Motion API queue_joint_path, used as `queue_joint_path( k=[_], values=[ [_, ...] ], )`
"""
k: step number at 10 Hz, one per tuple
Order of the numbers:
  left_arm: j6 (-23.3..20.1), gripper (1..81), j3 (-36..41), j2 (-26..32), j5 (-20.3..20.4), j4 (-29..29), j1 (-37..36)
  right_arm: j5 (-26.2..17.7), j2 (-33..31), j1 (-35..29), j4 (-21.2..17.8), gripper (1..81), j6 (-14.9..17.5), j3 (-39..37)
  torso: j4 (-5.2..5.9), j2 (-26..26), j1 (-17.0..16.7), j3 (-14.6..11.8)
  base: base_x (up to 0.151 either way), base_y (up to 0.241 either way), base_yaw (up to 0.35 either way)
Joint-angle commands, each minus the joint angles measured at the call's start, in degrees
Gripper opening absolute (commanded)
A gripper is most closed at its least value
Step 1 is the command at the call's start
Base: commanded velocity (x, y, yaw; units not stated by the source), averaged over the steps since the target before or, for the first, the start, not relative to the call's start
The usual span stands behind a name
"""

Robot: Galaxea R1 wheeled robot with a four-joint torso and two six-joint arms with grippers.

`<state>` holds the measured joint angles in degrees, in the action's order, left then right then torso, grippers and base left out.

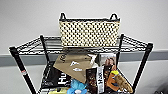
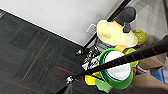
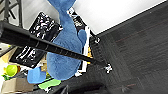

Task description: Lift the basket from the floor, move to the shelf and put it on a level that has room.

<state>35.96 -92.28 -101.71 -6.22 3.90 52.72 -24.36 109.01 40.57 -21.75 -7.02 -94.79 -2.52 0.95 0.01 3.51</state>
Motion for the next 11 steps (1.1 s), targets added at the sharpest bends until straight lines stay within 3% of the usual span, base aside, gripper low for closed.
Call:
queue_joint_path(
  k=[1,3,6,11],
  values=[
    [-1.2,81.1,-5.1,-4.1,7.9,1.7,7.5,1.7,0.3,0.9,-0.6,81.1,2.0,0.6,0.0,0.0,0.0,0.0,0.0,0.0,0.0],
    [-1.2,81.1,-9.7,-8.1,11.2,2.7,12.1,4.4,2.6,4.7,-0.5,81.1,2.7,0.0,0.0,0.0,0.0,0.0,0.0,0.0,0.0],
    [-1.2,81.1,-12.3,-12.6,11.6,4.7,15.8,9.1,5.4,11.1,-0.2,81.1,4.4,-1.3,0.0,0.0,0.0,0.0,0.0,0.0,0.0],
    [-1.2,81.1,-18.9,-20.7,11.6,7.2,19.5,12.4,14.6,19.2,-0.1,81.1,6.7,-9.9,0.0,0.1,0.0,0.0,0.0,0.0,0.0]
  ],
)
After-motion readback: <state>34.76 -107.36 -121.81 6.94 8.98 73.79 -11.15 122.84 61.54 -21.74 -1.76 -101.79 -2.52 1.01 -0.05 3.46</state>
